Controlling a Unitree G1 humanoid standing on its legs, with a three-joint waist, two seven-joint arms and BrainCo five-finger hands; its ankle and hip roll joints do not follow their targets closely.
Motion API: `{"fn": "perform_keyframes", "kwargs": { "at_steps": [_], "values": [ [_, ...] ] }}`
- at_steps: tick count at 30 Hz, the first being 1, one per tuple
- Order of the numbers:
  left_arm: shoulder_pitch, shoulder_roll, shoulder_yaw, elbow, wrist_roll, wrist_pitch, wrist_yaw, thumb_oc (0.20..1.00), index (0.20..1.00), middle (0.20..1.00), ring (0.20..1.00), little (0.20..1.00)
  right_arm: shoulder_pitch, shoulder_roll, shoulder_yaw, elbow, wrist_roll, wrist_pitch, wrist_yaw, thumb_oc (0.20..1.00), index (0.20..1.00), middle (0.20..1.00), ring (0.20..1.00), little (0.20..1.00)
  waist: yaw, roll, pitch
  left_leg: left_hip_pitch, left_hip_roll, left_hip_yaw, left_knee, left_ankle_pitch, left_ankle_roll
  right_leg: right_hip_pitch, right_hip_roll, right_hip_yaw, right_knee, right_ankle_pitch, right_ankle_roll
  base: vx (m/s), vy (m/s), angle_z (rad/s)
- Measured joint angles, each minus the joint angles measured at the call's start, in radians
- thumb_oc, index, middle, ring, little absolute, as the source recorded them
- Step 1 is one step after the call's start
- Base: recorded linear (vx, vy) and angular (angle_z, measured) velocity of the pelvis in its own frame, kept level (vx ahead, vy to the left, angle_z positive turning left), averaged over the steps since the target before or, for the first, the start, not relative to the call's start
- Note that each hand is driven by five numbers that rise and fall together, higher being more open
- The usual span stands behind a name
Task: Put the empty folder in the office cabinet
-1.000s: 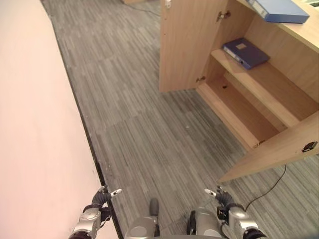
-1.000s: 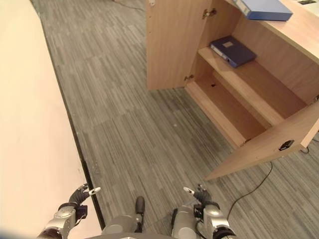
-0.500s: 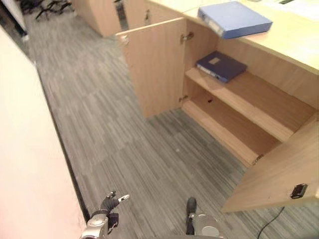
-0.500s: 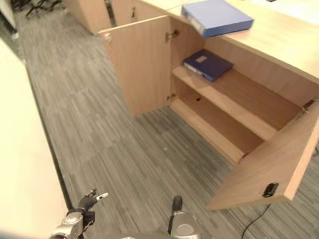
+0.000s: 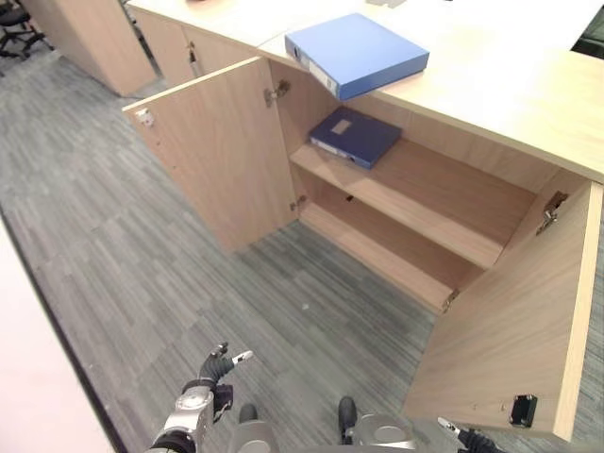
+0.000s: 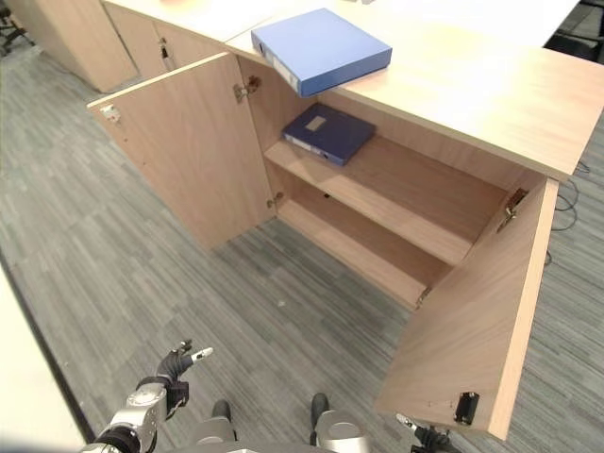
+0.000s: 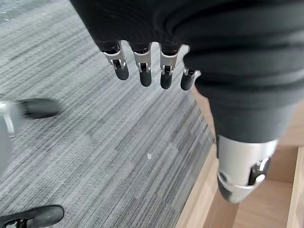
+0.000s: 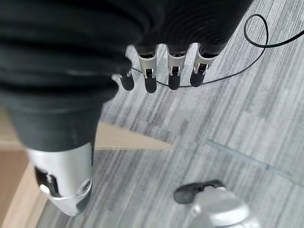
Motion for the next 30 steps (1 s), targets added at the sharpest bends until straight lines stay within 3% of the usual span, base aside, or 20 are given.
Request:
{"fn": "perform_keyframes", "kwargs": {
  "at_steps": [1,5,7,9,10,11,12,14,15,16,17,18,19,21,22,24,25,27,29,30],
  "values": [
    [-0.006,-0.001,-0.001,0.015,0.0,0.0,0.001,1.0,1.0,1.0,1.0,1.0,-0.002,0.002,-0.004,0.006,0.0,0.001,0.0,1.0,1.0,1.0,1.0,1.0,0.019,0.01,0.015,-0.018,0.0,-0.033,-0.034,0.025,0.004,0.004,0.0,0.052,0.026,-0.013,-0.016,0.52,0.255,-0.99],
    [0.002,-0.003,0.003,0.046,-0.001,0.002,0.009,1.0,1.0,1.0,1.0,1.0,0.012,0.021,0.0,0.01,-0.001,0.001,-0.005,1.0,1.0,1.0,1.0,1.0,0.057,0.008,0.025,-0.061,-0.001,-0.106,-0.031,0.024,0.006,0.024,-0.036,0.194,0.083,-0.085,0.031,0.48,0.362,-1.07],
    [0.014,-0.007,0.006,0.053,-0.002,0.003,0.014,1.0,1.0,1.0,1.0,1.0,0.023,0.01,-0.004,0.011,-0.001,0.0,-0.008,1.0,1.0,1.0,1.0,1.0,0.055,0.014,0.022,-0.068,-0.002,-0.114,-0.02,0.002,0.041,0.062,-0.1,0.281,0.098,-0.134,0.107,0.33,0.44,-1.18],
    [0.008,-0.014,0.004,0.047,-0.002,-0.001,0.014,1.0,1.0,1.0,1.0,1.0,0.06,0.002,-0.013,-0.018,-0.001,0.001,-0.008,1.0,1.0,1.0,1.0,1.0,0.049,0.031,0.013,-0.082,-0.006,-0.101,0.042,-0.015,0.052,0.109,-0.156,0.309,0.07,-0.169,0.168,0.33,0.586,-0.76],
    [0.005,-0.005,-0.001,0.047,-0.002,-0.004,0.015,1.0,1.0,1.0,1.0,1.0,0.075,0.007,-0.025,-0.029,-0.001,0.01,-0.008,1.0,1.0,1.0,1.0,1.0,0.039,0.0,0.02,-0.091,-0.04,-0.051,0.108,0.093,-0.01,0.116,-0.198,0.329,0.089,-0.176,0.189,0.28,0.604,-0.57],
    [-0.009,0.026,-0.024,0.036,-0.002,-0.004,0.019,1.0,1.0,1.0,1.0,1.0,0.097,0.04,-0.037,-0.098,0.0,0.015,0.006,1.0,1.0,1.0,1.0,1.0,0.048,-0.031,0.03,-0.125,-0.093,-0.017,0.208,0.033,0.03,0.104,-0.252,0.347,0.126,-0.171,0.18,0.2,0.525,-0.64],
    [-0.022,0.041,-0.011,0.037,-0.001,-0.01,0.016,1.0,1.0,1.0,1.0,1.0,0.094,0.077,-0.064,-0.094,0.0,0.003,0.011,1.0,1.0,1.0,1.0,1.0,0.036,-0.068,0.013,-0.151,-0.131,0.018,0.275,-0.016,0.071,0.046,-0.281,0.348,0.208,-0.124,0.174,0.25,0.691,-0.59],
    [-0.037,0.068,-0.02,0.038,0.0,-0.008,0.013,1.0,1.0,1.0,1.0,1.0,0.098,0.115,-0.063,-0.084,0.012,0.009,0.014,1.0,1.0,1.0,1.0,1.0,0.043,-0.088,-0.006,-0.152,-0.175,0.084,0.325,-0.079,0.124,0.033,-0.324,0.366,0.196,0.032,0.194,0.12,0.459,-0.5],
    [-0.041,0.069,-0.03,0.038,0.0,-0.009,0.014,1.0,1.0,1.0,1.0,1.0,0.101,0.122,-0.061,-0.087,0.029,0.007,0.015,1.0,1.0,1.0,1.0,1.0,0.035,-0.077,-0.016,-0.154,-0.18,0.096,0.324,-0.087,0.138,0.015,-0.326,0.378,0.205,0.092,0.191,-0.01,0.452,-0.46],
    [-0.053,0.065,-0.033,0.025,0.0,-0.01,0.016,1.0,1.0,1.0,1.0,1.0,0.096,0.13,-0.029,-0.091,0.039,0.005,0.016,1.0,1.0,1.0,1.0,1.0,0.028,-0.076,-0.023,-0.133,-0.201,0.131,0.311,-0.09,0.182,-0.045,-0.343,0.382,0.24,0.206,0.197,-0.02,0.646,-0.55],
    [-0.041,0.061,-0.03,0.02,0.0,-0.01,0.019,1.0,1.0,1.0,1.0,1.0,0.08,0.126,-0.019,-0.1,0.039,0.001,0.015,1.0,1.0,1.0,1.0,1.0,0.035,-0.059,-0.024,-0.123,-0.198,0.159,0.282,-0.078,0.195,-0.071,-0.358,0.367,0.276,0.236,0.215,-0.02,0.396,-0.69],
    [-0.05,0.065,-0.028,0.008,-0.001,-0.009,0.02,1.0,1.0,1.0,1.0,1.0,0.076,0.129,-0.029,-0.096,0.042,-0.002,0.01,1.0,1.0,1.0,1.0,1.0,0.026,-0.06,-0.028,-0.111,-0.213,0.19,0.278,-0.083,0.228,-0.107,-0.384,0.32,0.285,0.236,0.218,-0.02,0.604,-1.14],
    [-0.035,0.076,-0.031,-0.043,-0.001,-0.017,0.022,1.0,1.0,1.0,1.0,1.0,0.058,0.128,-0.047,-0.095,0.064,-0.004,-0.001,1.0,1.0,1.0,1.0,1.0,0.05,-0.066,-0.028,-0.082,-0.237,0.269,0.245,-0.078,0.255,-0.155,-0.472,0.112,0.287,0.263,0.213,0.0,0.627,-0.87],
    [-0.042,0.076,-0.028,-0.079,-0.003,-0.017,0.024,1.0,1.0,1.0,1.0,1.0,0.063,0.125,-0.042,-0.101,0.077,-0.005,-0.008,1.0,1.0,1.0,1.0,1.0,0.048,-0.049,-0.028,-0.08,-0.244,0.28,0.241,-0.094,0.29,-0.127,-0.456,0.003,0.266,0.273,0.197,0.02,0.578,-0.55],
    [-0.023,0.08,-0.014,-0.109,-0.011,-0.035,0.023,1.0,1.0,1.0,1.0,1.0,0.06,0.125,-0.045,-0.096,0.077,-0.003,-0.018,1.0,1.0,1.0,1.0,1.0,0.076,-0.043,-0.026,-0.029,-0.257,0.317,0.158,-0.071,0.292,-0.155,-0.421,-0.055,0.359,0.217,0.206,0.03,0.432,-0.55],
    [0.0,0.073,0.016,-0.095,-0.022,-0.033,0.022,1.0,1.0,1.0,1.0,1.0,0.051,0.121,-0.036,-0.099,0.076,-0.005,-0.016,1.0,1.0,1.0,1.0,1.0,0.084,-0.026,-0.029,-0.007,-0.255,0.328,0.107,-0.065,0.303,-0.175,-0.347,-0.045,0.447,0.1,0.214,0.04,0.355,-0.59],
    [0.023,0.078,0.024,-0.084,-0.022,-0.027,0.021,1.0,1.0,1.0,1.0,1.0,0.041,0.122,-0.02,-0.1,0.076,-0.005,-0.015,1.0,1.0,1.0,1.0,1.0,0.086,-0.016,-0.04,0.001,-0.259,0.325,0.061,-0.051,0.283,-0.195,-0.274,-0.072,0.5,0.019,0.208,0.06,0.227,-0.37],
    [0.032,0.075,0.029,-0.071,-0.022,-0.01,0.023,1.0,1.0,1.0,1.0,1.0,0.034,0.112,-0.002,-0.087,0.075,-0.005,-0.015,1.0,1.0,1.0,1.0,1.0,0.089,-0.009,-0.035,-0.005,-0.26,0.316,0.052,-0.029,0.308,-0.19,-0.2,-0.06,0.462,-0.075,0.189,0.13,0.221,-0.25],
    [0.034,0.071,0.032,-0.064,-0.022,-0.005,0.023,1.0,1.0,1.0,1.0,1.0,0.03,0.112,0.011,-0.096,0.076,-0.005,-0.014,1.0,1.0,1.0,1.0,1.0,0.075,-0.011,-0.032,-0.004,-0.258,0.292,0.05,-0.012,0.325,-0.199,-0.133,-0.064,0.388,-0.108,0.147,0.14,0.069,-0.08],
    [0.031,0.072,0.032,-0.064,-0.022,-0.005,0.023,1.0,1.0,1.0,1.0,1.0,0.021,0.112,0.025,-0.095,0.076,-0.006,-0.015,1.0,1.0,1.0,1.0,1.0,0.067,-0.016,-0.029,-0.006,-0.253,0.285,0.041,-0.004,0.316,-0.207,-0.105,-0.06,0.332,-0.105,0.15,0.2,0.011,0.16]
  ]
}}
